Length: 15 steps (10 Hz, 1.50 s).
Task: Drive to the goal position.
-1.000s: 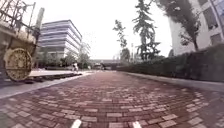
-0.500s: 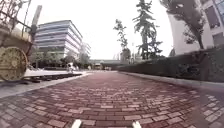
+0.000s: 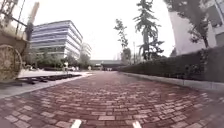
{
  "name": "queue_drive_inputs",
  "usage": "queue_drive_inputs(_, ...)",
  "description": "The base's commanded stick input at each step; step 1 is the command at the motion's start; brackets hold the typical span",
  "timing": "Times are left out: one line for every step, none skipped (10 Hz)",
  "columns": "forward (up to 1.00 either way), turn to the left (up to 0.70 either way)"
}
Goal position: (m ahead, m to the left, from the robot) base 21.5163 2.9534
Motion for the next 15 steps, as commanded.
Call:
queue_drive_inputs(0.70,0.00)
queue_drive_inputs(0.70,0.00)
queue_drive_inputs(0.70,0.00)
queue_drive_inputs(0.70,0.00)
queue_drive_inputs(0.70,0.00)
queue_drive_inputs(0.70,0.00)
queue_drive_inputs(0.70,0.00)
queue_drive_inputs(0.70,0.00)
queue_drive_inputs(0.70,0.00)
queue_drive_inputs(0.70,0.00)
queue_drive_inputs(0.70,0.00)
queue_drive_inputs(0.70,0.00)
queue_drive_inputs(0.70,0.00)
queue_drive_inputs(0.70,0.00)
queue_drive_inputs(0.70,0.00)
